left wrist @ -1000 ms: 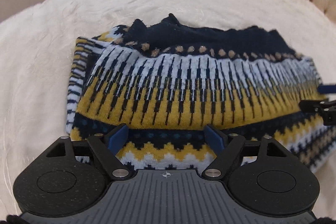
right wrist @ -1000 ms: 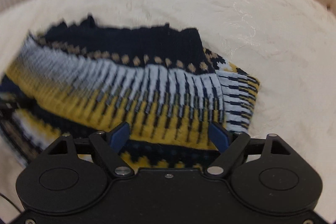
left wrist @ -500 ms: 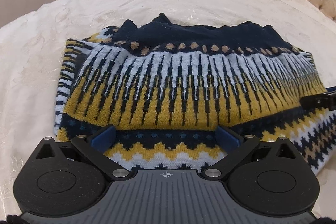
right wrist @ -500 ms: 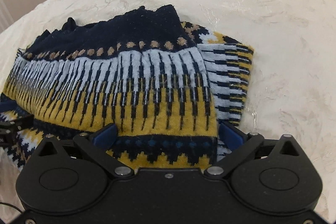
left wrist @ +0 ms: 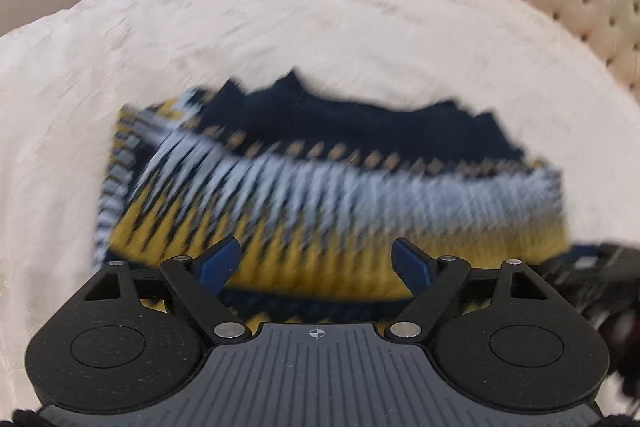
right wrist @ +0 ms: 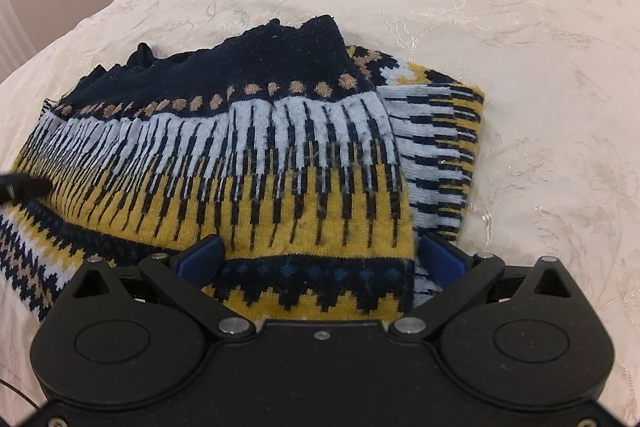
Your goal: Fold small clothes
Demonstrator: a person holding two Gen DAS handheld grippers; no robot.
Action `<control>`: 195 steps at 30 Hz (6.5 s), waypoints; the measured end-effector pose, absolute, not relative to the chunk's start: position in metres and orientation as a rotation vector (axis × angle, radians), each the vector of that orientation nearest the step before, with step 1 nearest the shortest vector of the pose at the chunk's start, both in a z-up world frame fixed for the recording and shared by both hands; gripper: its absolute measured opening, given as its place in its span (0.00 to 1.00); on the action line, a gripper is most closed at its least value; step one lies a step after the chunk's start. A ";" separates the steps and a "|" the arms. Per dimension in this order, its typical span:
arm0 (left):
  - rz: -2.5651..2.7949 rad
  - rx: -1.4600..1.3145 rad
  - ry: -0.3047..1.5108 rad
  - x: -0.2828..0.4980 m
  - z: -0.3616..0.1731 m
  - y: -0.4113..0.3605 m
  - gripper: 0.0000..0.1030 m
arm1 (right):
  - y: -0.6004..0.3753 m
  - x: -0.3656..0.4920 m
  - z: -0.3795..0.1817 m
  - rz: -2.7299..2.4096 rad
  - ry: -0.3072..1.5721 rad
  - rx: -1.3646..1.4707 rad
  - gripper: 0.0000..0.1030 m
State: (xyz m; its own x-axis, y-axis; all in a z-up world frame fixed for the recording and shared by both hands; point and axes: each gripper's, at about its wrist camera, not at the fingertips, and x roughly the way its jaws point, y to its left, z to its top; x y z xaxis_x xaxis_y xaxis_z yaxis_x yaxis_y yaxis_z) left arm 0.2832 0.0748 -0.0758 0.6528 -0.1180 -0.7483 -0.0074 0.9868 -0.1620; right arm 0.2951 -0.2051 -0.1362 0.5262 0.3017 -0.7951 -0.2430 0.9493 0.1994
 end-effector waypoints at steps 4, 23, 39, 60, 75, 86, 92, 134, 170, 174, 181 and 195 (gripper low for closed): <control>-0.071 -0.024 0.849 0.303 -0.075 0.038 0.80 | -0.209 0.295 -0.131 0.336 0.960 0.087 0.99; 0.012 -0.017 0.920 0.339 -0.129 0.017 0.94 | -0.304 0.297 -0.157 0.322 0.952 0.650 1.00; 0.049 -0.028 0.901 0.374 -0.117 0.026 0.94 | -0.269 0.306 -0.163 0.465 0.969 0.695 1.00; 0.058 -0.124 0.824 0.286 -0.086 0.086 0.87 | -0.268 0.307 -0.156 0.412 0.966 0.656 0.84; 0.135 -0.174 0.865 0.213 -0.095 0.156 0.87 | -0.264 0.299 -0.133 0.337 0.923 0.601 0.34; 0.116 -0.212 0.801 0.215 -0.090 0.190 0.87 | -0.226 0.292 -0.086 0.290 0.840 0.537 0.32; 0.112 -0.179 0.775 0.215 -0.085 0.201 0.87 | -0.181 0.289 -0.056 0.331 0.791 0.480 0.31; 0.098 -0.445 0.741 0.216 -0.075 0.257 0.87 | -0.013 0.206 -0.054 0.597 0.608 -0.014 0.72; -0.126 -0.282 0.739 0.281 -0.039 0.188 0.13 | 0.036 0.157 -0.056 0.865 0.454 -0.121 0.17; -0.088 -0.308 0.824 0.286 -0.068 0.205 0.13 | 0.051 0.161 -0.074 0.890 0.527 -0.125 0.26; -0.038 -0.283 0.839 0.292 -0.097 0.206 0.38 | 0.047 0.172 -0.092 0.911 0.623 -0.079 0.55; -0.073 -0.251 0.757 0.246 -0.061 0.217 0.63 | 0.013 0.189 -0.078 0.851 0.539 0.078 0.72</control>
State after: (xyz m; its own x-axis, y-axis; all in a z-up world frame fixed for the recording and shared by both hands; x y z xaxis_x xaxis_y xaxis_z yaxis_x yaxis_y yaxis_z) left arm 0.2459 0.2173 -0.0610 0.7261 -0.1560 -0.6696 -0.0242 0.9675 -0.2516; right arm 0.1888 0.0134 -0.0779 0.5347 0.7325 -0.4214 -0.6939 0.6652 0.2759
